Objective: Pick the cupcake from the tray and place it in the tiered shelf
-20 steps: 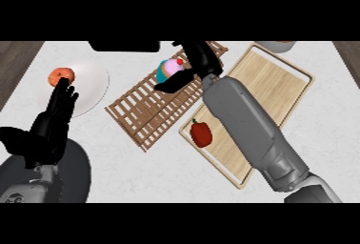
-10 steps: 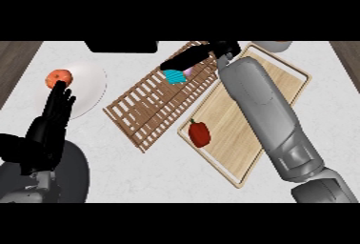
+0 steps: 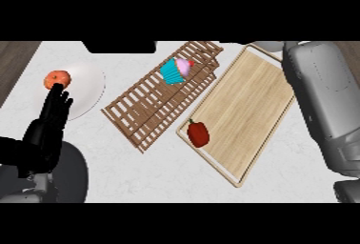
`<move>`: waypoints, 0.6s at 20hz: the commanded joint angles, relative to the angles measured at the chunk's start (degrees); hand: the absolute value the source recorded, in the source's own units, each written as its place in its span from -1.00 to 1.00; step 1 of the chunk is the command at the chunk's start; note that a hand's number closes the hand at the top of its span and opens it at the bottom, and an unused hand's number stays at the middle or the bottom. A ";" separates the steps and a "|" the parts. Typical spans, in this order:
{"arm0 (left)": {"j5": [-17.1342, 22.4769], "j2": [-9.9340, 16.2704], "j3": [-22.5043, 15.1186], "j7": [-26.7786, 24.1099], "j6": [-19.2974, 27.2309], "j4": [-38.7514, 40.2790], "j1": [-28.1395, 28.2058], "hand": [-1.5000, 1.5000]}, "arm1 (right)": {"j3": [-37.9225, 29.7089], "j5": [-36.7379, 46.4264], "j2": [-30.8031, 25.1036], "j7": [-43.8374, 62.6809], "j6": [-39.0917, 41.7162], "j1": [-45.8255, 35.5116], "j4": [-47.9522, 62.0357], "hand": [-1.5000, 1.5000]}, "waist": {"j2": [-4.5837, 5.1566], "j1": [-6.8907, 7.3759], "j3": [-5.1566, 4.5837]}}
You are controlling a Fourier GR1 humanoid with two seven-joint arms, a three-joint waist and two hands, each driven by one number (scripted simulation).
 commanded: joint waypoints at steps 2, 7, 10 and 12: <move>0.50 -0.10 0.58 -2.67 -1.24 1.46 0.79 0.00 | -4.29 -3.88 -8.25 2.01 7.74 2.81 -1.76 -1.00 | 0.00 -0.24 -0.02; -1.35 -0.83 0.59 -2.48 0.40 4.49 -2.95 0.00 | -6.95 -4.64 -13.47 -5.97 15.65 2.38 8.10 -1.00 | 0.39 0.63 0.00; 1.01 0.66 2.01 1.76 -1.25 3.07 -5.68 0.00 | -7.97 -5.75 -15.01 -7.65 18.73 3.35 7.97 -1.00 | 0.27 0.44 0.01; -2.64 -1.93 -0.81 -0.55 1.27 3.12 -3.04 0.00 | -8.52 -6.35 -17.29 -10.29 22.84 5.28 8.55 -1.00 | 0.25 0.35 0.02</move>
